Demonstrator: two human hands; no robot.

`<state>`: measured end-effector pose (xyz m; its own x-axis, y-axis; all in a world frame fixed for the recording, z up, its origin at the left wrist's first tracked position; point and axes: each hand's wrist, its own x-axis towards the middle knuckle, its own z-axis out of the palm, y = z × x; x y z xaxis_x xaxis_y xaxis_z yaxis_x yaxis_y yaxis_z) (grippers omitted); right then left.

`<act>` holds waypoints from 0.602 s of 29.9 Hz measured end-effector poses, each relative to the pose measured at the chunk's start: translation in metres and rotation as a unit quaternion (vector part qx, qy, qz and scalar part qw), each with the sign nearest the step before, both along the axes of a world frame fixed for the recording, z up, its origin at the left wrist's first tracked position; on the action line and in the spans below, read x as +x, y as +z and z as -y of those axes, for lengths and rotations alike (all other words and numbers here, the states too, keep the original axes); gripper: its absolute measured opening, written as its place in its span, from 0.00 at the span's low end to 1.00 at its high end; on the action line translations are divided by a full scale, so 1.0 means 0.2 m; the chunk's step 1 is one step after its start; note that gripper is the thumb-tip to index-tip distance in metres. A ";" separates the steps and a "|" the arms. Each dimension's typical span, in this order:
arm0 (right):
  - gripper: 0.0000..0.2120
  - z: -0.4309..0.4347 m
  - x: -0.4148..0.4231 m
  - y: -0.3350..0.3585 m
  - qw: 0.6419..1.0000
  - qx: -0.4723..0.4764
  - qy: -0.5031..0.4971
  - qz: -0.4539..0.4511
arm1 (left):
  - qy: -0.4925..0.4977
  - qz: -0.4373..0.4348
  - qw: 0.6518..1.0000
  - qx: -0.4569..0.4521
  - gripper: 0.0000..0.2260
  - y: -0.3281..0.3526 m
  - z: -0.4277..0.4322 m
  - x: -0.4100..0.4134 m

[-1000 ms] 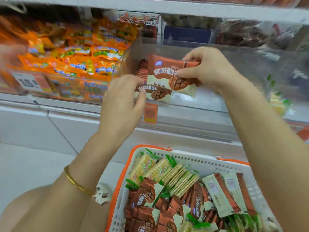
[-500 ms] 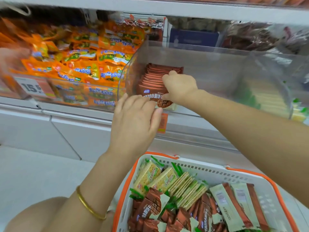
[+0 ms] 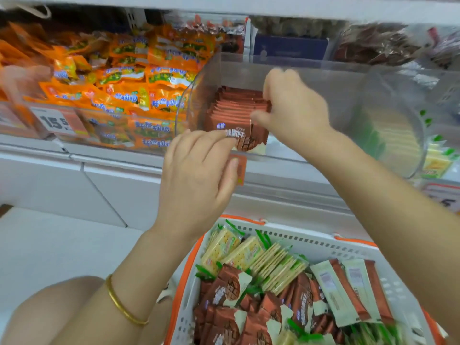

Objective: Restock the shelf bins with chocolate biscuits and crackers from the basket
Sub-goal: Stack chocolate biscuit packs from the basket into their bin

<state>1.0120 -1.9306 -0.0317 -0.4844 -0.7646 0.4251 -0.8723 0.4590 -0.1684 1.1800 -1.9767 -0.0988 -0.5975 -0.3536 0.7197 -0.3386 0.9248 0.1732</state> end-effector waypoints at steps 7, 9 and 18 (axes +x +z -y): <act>0.06 -0.41 0.36 -0.57 0.963 0.087 0.118 0.226 | -0.013 0.260 0.960 0.100 0.20 -0.26 -0.16 0.18; 0.08 -0.39 0.39 -0.90 0.928 0.252 0.110 0.252 | 0.008 0.395 0.908 0.142 0.23 -0.32 -0.15 0.18; 0.14 -0.35 0.46 -1.36 0.919 0.301 0.056 0.246 | 0.001 0.517 0.843 0.147 0.15 -0.45 -0.13 0.11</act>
